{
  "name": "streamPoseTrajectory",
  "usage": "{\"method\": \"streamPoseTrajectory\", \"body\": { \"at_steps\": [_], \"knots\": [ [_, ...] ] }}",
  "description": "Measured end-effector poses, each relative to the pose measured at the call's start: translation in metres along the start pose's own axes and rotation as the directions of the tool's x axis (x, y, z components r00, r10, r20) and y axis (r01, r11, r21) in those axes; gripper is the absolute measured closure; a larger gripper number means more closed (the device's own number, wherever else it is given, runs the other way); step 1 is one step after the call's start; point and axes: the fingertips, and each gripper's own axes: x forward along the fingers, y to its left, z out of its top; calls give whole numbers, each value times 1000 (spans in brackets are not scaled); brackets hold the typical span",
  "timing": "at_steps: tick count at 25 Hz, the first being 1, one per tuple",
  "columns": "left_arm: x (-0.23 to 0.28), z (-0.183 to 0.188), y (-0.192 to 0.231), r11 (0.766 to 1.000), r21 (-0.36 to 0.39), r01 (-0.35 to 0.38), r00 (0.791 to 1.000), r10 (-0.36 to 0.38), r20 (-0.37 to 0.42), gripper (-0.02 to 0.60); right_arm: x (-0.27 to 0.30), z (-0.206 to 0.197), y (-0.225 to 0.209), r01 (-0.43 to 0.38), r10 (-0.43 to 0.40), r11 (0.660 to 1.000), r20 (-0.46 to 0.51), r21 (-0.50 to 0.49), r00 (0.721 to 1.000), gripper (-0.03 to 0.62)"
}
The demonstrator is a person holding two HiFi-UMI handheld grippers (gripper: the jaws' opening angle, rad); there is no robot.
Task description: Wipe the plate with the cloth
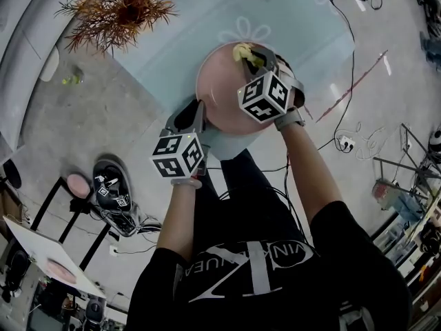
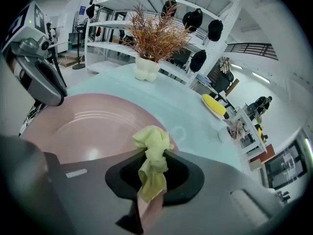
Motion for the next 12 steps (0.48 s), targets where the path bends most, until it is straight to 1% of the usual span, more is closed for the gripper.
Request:
{"method": "streamPoseTrajectory", "body": {
  "at_steps": [12],
  "knots": [
    [0,0,1,1000,-17,-2,1000,2,-13,581,-23,-52,-7,38,-25,993,-120,107,992,526]
  ]
}}
